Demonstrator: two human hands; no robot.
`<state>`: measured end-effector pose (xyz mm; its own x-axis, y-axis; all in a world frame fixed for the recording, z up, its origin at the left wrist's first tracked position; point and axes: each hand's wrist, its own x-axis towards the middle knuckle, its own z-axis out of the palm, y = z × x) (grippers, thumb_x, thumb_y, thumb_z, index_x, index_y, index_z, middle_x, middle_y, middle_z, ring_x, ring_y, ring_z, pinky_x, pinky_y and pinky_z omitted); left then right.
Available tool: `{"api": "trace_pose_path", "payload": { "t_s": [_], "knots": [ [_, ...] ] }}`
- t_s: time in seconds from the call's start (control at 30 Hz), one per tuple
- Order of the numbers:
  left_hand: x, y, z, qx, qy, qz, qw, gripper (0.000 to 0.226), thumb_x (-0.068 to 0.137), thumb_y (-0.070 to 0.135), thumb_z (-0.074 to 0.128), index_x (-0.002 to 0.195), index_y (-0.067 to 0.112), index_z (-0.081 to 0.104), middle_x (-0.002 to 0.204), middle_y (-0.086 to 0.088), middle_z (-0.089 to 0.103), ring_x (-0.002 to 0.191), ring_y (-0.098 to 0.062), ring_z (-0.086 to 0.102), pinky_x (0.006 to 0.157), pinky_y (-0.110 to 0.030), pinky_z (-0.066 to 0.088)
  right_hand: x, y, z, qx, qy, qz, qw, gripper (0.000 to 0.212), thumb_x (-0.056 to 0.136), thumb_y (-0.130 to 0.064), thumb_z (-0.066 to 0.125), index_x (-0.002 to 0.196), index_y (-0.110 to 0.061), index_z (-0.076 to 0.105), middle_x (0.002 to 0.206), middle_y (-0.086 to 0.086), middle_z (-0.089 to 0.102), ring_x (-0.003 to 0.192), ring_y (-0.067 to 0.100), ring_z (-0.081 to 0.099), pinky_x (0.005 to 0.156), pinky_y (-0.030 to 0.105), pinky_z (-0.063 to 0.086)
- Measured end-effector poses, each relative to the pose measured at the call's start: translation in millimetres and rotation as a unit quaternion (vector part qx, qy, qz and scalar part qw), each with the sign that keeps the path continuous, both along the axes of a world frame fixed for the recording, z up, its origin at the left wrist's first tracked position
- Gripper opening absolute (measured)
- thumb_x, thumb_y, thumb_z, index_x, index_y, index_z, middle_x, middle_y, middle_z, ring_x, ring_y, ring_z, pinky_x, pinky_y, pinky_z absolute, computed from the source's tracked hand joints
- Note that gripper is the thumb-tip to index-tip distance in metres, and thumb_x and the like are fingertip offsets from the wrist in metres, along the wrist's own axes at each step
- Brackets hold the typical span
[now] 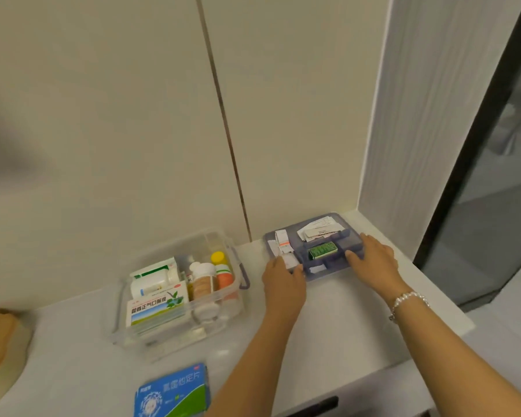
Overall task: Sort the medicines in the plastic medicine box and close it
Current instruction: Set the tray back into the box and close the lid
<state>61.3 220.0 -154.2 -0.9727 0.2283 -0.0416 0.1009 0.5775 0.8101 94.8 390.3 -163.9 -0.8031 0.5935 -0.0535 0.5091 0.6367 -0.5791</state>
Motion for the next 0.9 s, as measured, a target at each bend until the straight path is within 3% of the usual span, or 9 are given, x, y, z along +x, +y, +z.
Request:
{"api": "trace_pose_path", "payload": {
  "t_s": [0.13,0.3,0.4,0.5,0.63,0.77,0.9],
  "knots": [
    [-8,3,-8,-0.013,-0.013,0.025,1.000,0.031,0.092,0.022,0.051,0.117,0.005,0.056,0.123,-0.014,0.059,0.112,-0.032,0.053,0.095,-0.039,0.045,-2,5,-7,-0.056,0.007,-0.003,0.998,0.027,0.092,-0.026,0.044,0.111,-0.011,0.057,0.114,0.015,0.062,0.117,0.033,0.042,0.095,0.040,0.038],
    [-15,7,-12,-0.017,-0.024,0.024,0.999,0.035,0.094,0.024,0.047,0.127,0.014,0.051,0.131,-0.010,0.056,0.122,-0.031,0.045,0.101,-0.037,0.037,-2,8,-10,-0.056,0.068,-0.047,0.995,0.032,0.092,-0.016,0.046,0.122,-0.008,0.052,0.130,0.015,0.049,0.121,0.034,0.036,0.101,0.041,0.034],
    [-18,7,-11,0.034,-0.038,0.050,0.997,0.038,0.094,0.020,0.044,0.133,0.016,0.046,0.133,-0.009,0.055,0.125,-0.030,0.044,0.100,-0.038,0.040,0,14,-13,-0.054,0.068,-0.051,0.995,0.034,0.092,-0.016,0.046,0.125,-0.006,0.052,0.127,0.017,0.052,0.118,0.035,0.042,0.101,0.040,0.036],
    [-21,3,-12,0.069,-0.044,0.083,0.993,0.036,0.094,0.017,0.047,0.130,0.012,0.047,0.131,-0.010,0.058,0.116,-0.028,0.056,0.089,-0.033,0.048,0,18,-12,-0.072,0.082,-0.065,0.992,0.036,0.091,-0.016,0.048,0.125,-0.003,0.053,0.119,0.019,0.059,0.111,0.035,0.051,0.098,0.039,0.041],
    [-21,-2,-12,0.104,-0.040,0.095,0.989,0.032,0.092,0.013,0.050,0.124,0.014,0.057,0.125,-0.008,0.063,0.103,-0.021,0.060,0.078,-0.023,0.046,-1,19,-10,-0.126,0.113,-0.101,0.980,0.029,0.090,-0.013,0.053,0.113,0.001,0.061,0.111,0.020,0.064,0.101,0.035,0.057,0.086,0.030,0.042],
    [-16,-4,-5,0.169,-0.018,0.079,0.982,0.031,0.090,0.011,0.054,0.120,0.017,0.059,0.122,-0.004,0.064,0.098,-0.013,0.057,0.068,-0.010,0.042,4,23,-4,-0.203,0.139,-0.133,0.960,0.032,0.090,-0.012,0.053,0.119,-0.001,0.059,0.121,0.015,0.062,0.109,0.033,0.056,0.096,0.036,0.042],
    [-6,-7,17,0.223,-0.016,0.086,0.971,0.033,0.090,0.015,0.055,0.123,0.018,0.058,0.122,0.000,0.063,0.107,-0.016,0.059,0.082,-0.019,0.048,16,24,19,-0.286,0.219,-0.169,0.917,0.028,0.089,-0.014,0.054,0.115,-0.007,0.063,0.111,0.008,0.063,0.095,0.022,0.054,0.087,0.033,0.043]
  ]
}}
